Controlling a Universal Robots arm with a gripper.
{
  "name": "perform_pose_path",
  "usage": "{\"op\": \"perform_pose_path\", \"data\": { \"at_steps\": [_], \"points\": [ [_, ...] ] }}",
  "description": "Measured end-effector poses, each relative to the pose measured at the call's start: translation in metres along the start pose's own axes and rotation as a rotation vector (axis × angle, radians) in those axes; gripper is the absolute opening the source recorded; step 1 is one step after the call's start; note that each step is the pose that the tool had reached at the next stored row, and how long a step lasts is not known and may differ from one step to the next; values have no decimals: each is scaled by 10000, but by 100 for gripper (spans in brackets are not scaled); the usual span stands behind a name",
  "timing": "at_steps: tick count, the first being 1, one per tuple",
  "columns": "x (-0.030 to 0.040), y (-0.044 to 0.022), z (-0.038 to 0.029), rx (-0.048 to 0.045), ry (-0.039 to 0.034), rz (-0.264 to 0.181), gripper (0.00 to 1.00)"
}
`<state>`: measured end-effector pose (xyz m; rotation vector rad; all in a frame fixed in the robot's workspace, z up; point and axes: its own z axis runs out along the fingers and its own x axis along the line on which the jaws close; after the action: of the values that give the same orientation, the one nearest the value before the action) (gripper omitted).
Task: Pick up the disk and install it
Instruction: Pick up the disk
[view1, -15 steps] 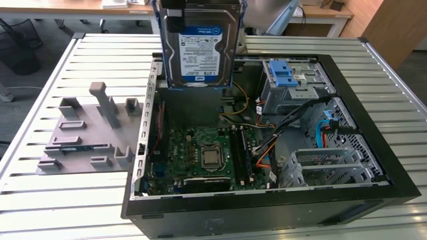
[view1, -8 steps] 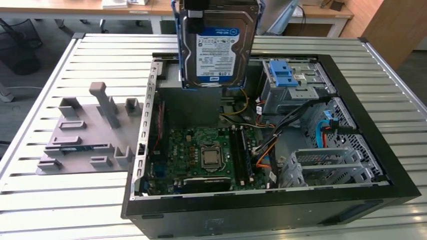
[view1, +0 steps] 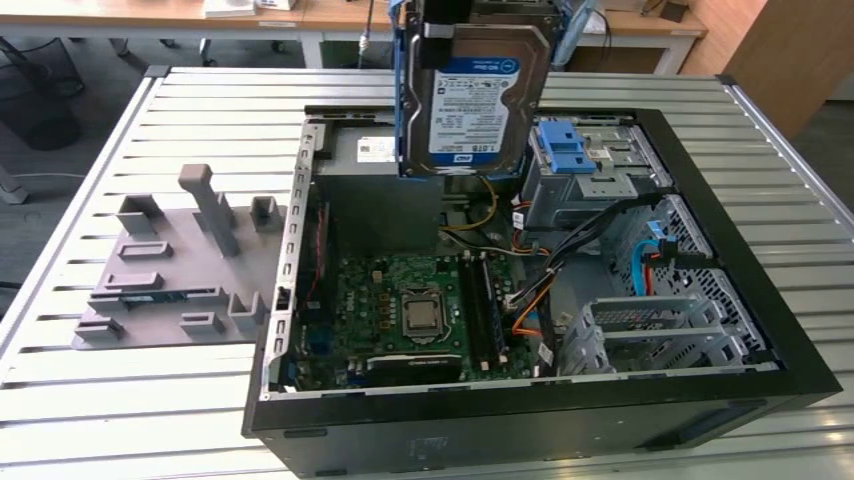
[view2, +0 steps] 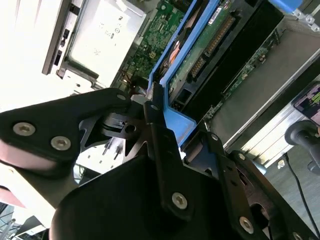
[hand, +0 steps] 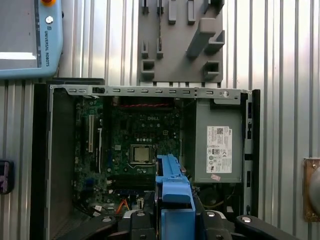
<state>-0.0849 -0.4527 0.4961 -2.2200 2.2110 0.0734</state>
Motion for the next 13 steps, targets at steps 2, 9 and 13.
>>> {"op": "perform_pose_path", "data": {
  "at_steps": [2,9,13],
  "points": [
    [0,-73,0,0,1,-1,36],
    [2,-298,5,2,-13,-1,36],
    [2,-299,8,3,-9,10,36]
  ]
}}
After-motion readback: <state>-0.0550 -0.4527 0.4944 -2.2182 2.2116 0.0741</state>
